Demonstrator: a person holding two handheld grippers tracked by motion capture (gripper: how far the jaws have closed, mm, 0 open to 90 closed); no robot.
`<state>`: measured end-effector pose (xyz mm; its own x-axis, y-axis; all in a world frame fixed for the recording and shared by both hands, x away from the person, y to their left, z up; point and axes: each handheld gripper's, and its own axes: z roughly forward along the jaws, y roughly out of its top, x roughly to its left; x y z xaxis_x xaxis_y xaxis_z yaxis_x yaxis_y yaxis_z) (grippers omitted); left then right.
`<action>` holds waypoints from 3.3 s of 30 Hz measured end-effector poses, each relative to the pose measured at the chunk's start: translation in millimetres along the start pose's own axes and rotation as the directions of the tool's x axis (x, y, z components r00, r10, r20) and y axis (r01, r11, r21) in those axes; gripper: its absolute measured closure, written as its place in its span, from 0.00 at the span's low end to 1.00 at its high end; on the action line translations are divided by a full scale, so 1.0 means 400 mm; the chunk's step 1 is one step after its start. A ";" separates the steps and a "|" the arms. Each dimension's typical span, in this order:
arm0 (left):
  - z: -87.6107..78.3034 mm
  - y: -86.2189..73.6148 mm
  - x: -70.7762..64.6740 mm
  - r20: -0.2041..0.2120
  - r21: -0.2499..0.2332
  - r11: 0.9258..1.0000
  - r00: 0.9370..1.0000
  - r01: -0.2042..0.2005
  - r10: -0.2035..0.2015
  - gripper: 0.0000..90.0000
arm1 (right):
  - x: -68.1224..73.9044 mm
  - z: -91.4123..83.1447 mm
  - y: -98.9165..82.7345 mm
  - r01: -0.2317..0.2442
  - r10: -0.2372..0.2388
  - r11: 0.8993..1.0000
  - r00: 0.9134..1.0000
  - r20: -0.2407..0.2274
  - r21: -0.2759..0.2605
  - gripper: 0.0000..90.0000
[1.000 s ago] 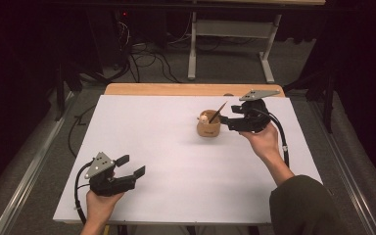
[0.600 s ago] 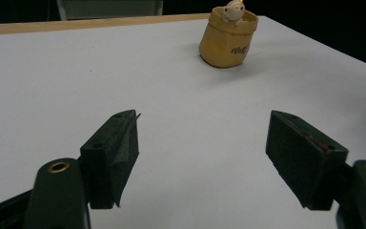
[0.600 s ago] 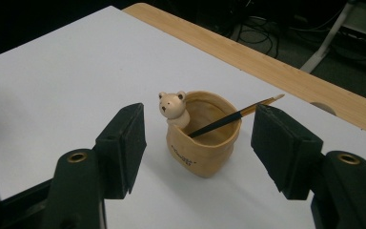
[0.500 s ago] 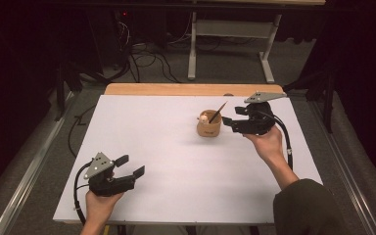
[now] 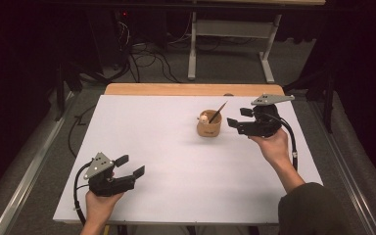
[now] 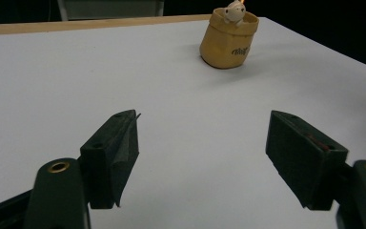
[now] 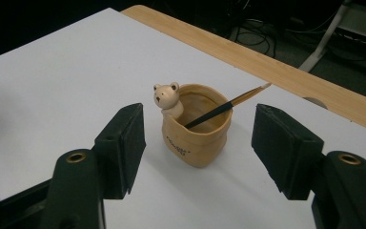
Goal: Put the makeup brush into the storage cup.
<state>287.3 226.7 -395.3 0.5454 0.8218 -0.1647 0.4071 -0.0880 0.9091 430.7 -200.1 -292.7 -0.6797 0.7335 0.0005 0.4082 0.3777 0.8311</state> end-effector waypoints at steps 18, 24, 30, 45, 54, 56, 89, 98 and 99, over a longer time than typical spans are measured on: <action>-0.002 -0.001 0.002 -0.003 -0.001 1.000 1.000 0.004 -0.004 0.30 | -0.007 -0.026 -0.017 -0.010 0.010 1.000 1.000 -0.001 -0.020 0.42; 0.000 -0.001 -0.001 0.000 0.000 1.000 1.000 0.001 -0.001 0.30 | -0.009 -0.035 -0.020 -0.016 0.016 1.000 1.000 0.001 -0.026 0.42; -0.002 -0.001 0.002 -0.004 -0.002 1.000 1.000 0.004 -0.004 0.30 | -0.015 -0.045 -0.027 -0.012 0.012 0.999 1.000 0.004 -0.035 0.42; 0.000 -0.001 0.001 -0.002 0.000 1.000 1.000 0.004 -0.004 0.30 | -0.021 -0.071 -0.051 -0.030 0.030 0.998 1.000 0.005 -0.053 0.42; -0.001 -0.001 0.002 -0.004 0.000 1.000 1.000 0.004 -0.004 0.30 | -0.021 -0.083 -0.063 -0.029 0.029 0.997 1.000 0.002 -0.066 0.42; -0.002 -0.001 0.002 -0.004 -0.001 1.000 1.000 0.004 -0.004 0.30 | -0.020 -0.085 -0.065 -0.031 0.031 0.997 1.000 0.002 -0.069 0.42; -0.004 -0.002 0.002 -0.007 -0.003 1.000 1.000 0.006 -0.006 0.30 | -0.007 -0.115 -0.112 -0.040 0.039 0.996 0.999 -0.011 -0.085 0.42; -0.002 -0.001 0.001 -0.008 -0.004 1.000 1.000 0.006 -0.006 0.30 | -0.006 -0.124 -0.127 -0.046 0.045 0.994 0.999 -0.013 -0.098 0.42; -0.003 -0.002 0.002 -0.007 -0.002 1.000 1.000 0.005 -0.005 0.30 | -0.005 -0.126 -0.129 -0.048 0.047 0.994 0.999 -0.013 -0.098 0.42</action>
<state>286.5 228.0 -395.5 0.5381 0.8262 -0.1668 0.4083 -0.0824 0.9091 380.4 -249.7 -307.4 -0.6674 0.7433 0.0464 0.3787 0.2850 0.8805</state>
